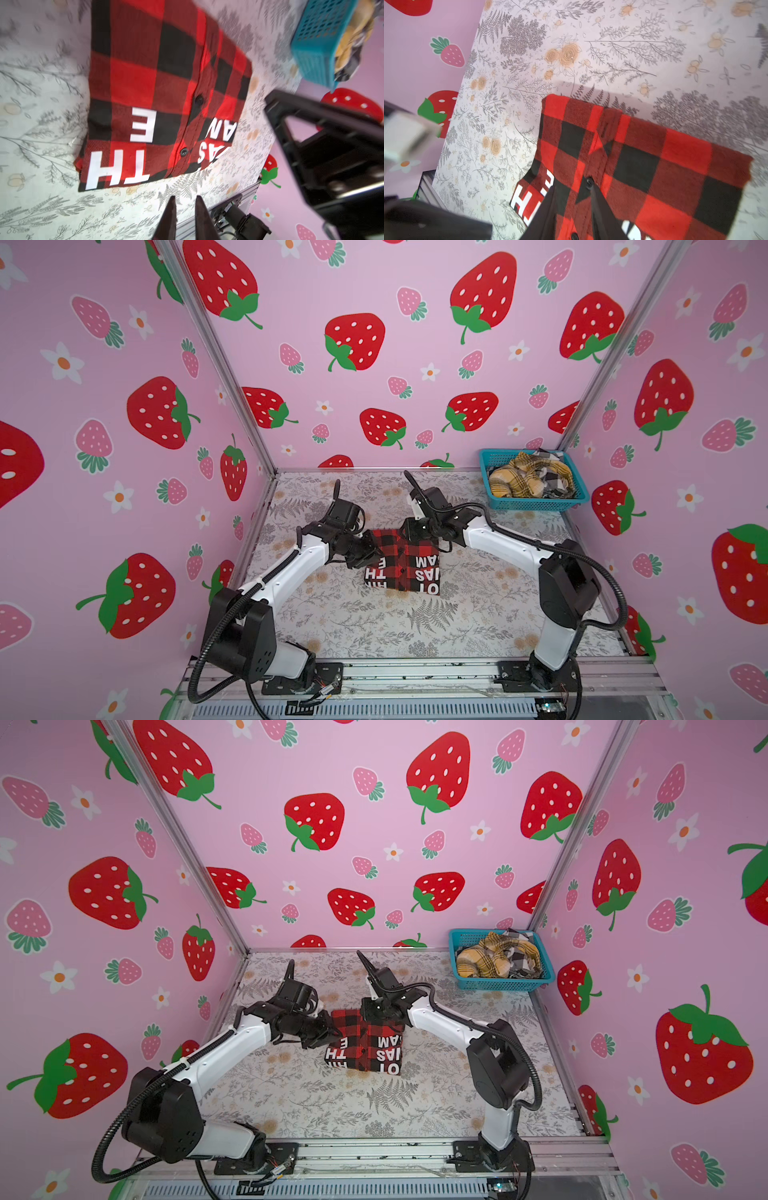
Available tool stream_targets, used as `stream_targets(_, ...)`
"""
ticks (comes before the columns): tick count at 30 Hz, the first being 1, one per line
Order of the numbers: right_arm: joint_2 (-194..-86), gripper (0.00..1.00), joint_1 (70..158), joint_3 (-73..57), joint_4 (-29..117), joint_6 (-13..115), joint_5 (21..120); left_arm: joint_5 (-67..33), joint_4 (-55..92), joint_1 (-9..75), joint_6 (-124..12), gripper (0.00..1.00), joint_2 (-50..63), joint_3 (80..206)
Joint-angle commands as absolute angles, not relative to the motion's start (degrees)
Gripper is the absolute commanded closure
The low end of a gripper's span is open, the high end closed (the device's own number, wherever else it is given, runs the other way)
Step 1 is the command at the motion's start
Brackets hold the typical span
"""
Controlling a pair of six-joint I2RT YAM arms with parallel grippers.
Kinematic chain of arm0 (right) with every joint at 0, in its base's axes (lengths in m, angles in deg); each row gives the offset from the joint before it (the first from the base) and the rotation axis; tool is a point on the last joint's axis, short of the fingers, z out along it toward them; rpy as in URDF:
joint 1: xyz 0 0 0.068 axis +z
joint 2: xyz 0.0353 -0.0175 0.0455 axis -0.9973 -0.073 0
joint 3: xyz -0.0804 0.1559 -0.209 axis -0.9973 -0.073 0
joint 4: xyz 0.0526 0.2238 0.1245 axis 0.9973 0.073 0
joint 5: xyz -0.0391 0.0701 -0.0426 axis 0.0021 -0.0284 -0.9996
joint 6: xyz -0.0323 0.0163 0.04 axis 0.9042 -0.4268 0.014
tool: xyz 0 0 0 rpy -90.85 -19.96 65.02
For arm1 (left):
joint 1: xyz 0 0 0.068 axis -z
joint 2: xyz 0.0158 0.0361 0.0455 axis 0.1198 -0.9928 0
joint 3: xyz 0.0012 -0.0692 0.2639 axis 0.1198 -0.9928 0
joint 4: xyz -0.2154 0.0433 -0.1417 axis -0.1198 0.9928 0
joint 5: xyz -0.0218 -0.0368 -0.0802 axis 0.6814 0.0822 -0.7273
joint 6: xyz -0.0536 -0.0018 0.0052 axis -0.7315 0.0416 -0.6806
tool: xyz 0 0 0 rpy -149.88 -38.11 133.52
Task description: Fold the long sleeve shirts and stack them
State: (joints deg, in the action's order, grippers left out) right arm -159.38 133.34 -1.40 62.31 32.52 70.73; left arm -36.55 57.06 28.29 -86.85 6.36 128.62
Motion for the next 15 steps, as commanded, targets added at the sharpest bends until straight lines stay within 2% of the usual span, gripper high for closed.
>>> stream_targets(1,-164.7,0.70,133.8,1.7,61.4,33.4,73.5,-39.5,56.3,28.6,-89.1,0.83,5.8,124.1)
stream_targets(9,-173.2,0.74,131.3,2.6,60.3,31.3,68.7,-38.2,50.6,25.5,-88.4,0.91,-2.8,121.2)
stream_targets(15,-174.2,0.75,129.6,-0.9,59.4,30.2,67.2,-36.6,48.5,24.1,-88.2,0.93,-6.0,115.7)
